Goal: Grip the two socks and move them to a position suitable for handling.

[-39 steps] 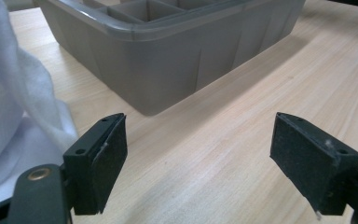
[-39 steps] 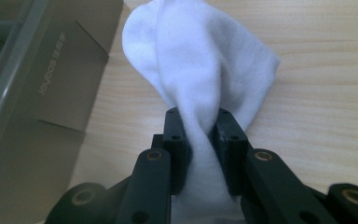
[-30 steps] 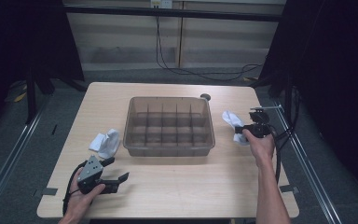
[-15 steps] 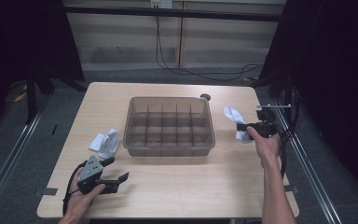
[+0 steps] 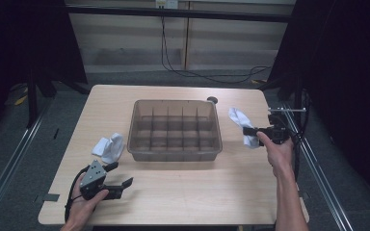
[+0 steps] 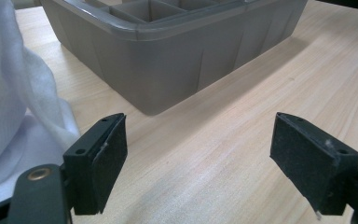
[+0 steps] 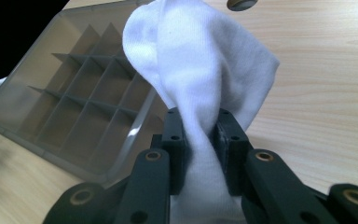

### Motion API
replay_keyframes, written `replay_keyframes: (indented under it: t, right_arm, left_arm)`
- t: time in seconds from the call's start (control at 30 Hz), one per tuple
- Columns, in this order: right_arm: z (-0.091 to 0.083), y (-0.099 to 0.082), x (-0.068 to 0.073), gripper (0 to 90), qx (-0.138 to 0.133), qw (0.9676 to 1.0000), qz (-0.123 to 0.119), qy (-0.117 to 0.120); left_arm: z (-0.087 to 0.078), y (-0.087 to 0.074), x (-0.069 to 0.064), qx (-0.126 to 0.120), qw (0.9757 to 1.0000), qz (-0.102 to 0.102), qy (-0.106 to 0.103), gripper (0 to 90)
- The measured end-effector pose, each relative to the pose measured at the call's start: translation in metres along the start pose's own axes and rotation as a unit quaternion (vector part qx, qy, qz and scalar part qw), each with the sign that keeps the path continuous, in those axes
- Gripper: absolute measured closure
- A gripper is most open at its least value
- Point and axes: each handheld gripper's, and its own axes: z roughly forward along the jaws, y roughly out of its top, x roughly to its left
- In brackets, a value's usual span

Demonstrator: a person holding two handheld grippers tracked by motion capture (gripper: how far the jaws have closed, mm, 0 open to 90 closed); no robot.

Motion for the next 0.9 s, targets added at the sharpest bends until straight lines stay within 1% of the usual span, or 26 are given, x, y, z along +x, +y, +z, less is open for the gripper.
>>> replay_keyframes:
  t: [0.1, 0.2, 0.37, 0.43, 0.47, 0.53, 0.6, 0.63, 0.67, 0.73, 0.83, 0.87, 0.9]
  right_arm:
    - [-0.001, 0.000, 0.004, 76.6, -0.001, 1.0000, -0.002, 0.005]
    - [-0.003, -0.001, 0.011, 76.6, 0.000, 0.9999, -0.009, 0.010]
    - [-0.006, -0.006, 0.020, 76.6, 0.002, 0.9998, -0.017, 0.012]
    - [-0.008, -0.008, 0.024, 76.6, -0.002, 0.9996, -0.022, 0.019]
    - [-0.010, -0.010, 0.027, 76.6, -0.007, 0.9992, -0.028, 0.028]
    - [-0.013, -0.013, 0.032, 76.6, -0.007, 0.9990, -0.036, 0.024]
    - [-0.016, -0.016, 0.037, 76.6, -0.008, 0.9988, -0.036, 0.034]
    - [-0.016, -0.017, 0.039, 76.6, -0.006, 0.9988, -0.036, 0.033]
    - [-0.016, -0.021, 0.043, 76.6, -0.001, 0.9983, -0.041, 0.040]
    - [-0.016, -0.023, 0.046, 76.6, 0.001, 0.9982, -0.043, 0.042]
    - [-0.017, -0.029, 0.055, 76.6, 0.001, 0.9975, -0.050, 0.050]
    - [-0.017, -0.033, 0.060, 76.6, 0.003, 0.9970, -0.054, 0.056]
    - [-0.017, -0.033, 0.060, 76.6, 0.003, 0.9970, -0.054, 0.056]
  left_arm:
    - [0.000, 0.000, 0.000, 0.000, 1.0000, 0.001, -0.001, 18.6]
    - [0.000, 0.000, 0.000, 0.000, 1.0000, 0.001, -0.001, 18.6]
    - [0.000, 0.000, 0.000, -0.001, 1.0000, 0.004, 0.000, 18.6]
    - [-0.001, 0.000, 0.000, -0.003, 1.0000, 0.002, 0.002, 18.6]
    - [-0.001, 0.000, 0.000, -0.003, 1.0000, 0.001, 0.000, 18.6]
    - [0.000, 0.000, 0.000, -0.001, 1.0000, 0.001, 0.000, 18.6]
    - [0.000, 0.000, 0.000, -0.001, 1.0000, 0.001, 0.000, 18.5]
    - [0.000, 0.000, 0.000, -0.001, 1.0000, -0.001, 0.000, 18.6]
    - [0.000, 0.000, 0.000, -0.001, 1.0000, -0.001, 0.000, 18.6]
    - [0.000, 0.000, 0.000, -0.001, 1.0000, 0.001, 0.000, 18.6]
    - [0.000, 0.000, 0.000, -0.001, 1.0000, 0.000, 0.002, 18.6]
    - [0.000, 0.000, 0.000, -0.002, 1.0000, 0.000, 0.002, 18.6]
    - [0.000, 0.000, 0.000, -0.002, 1.0000, 0.000, 0.002, 18.6]
